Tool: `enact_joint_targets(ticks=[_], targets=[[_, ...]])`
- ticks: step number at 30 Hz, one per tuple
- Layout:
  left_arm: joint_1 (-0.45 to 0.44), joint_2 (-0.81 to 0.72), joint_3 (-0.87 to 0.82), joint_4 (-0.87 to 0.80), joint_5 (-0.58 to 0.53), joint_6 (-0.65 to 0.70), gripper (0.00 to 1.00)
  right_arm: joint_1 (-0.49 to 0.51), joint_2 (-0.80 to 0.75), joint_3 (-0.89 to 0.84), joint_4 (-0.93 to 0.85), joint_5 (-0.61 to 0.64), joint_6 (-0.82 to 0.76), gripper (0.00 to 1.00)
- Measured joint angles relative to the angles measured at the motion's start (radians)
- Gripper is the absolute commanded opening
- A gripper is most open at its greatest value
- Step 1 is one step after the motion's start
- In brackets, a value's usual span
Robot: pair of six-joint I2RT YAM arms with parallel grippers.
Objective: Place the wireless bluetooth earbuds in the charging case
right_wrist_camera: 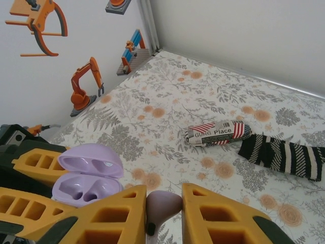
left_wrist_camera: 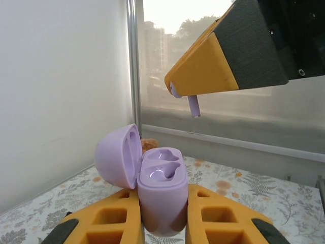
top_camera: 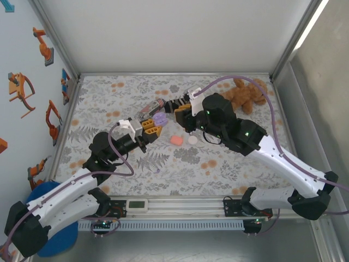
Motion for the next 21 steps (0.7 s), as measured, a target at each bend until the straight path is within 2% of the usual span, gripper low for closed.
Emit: enact_joint_targets(ticks=[21], targets=[[-0.016, 0.076, 0.002, 0.093, -0.021, 0.005, 0.0, 0.014, 0.033, -0.011, 0.158, -0.06, 0.008, 0.21]])
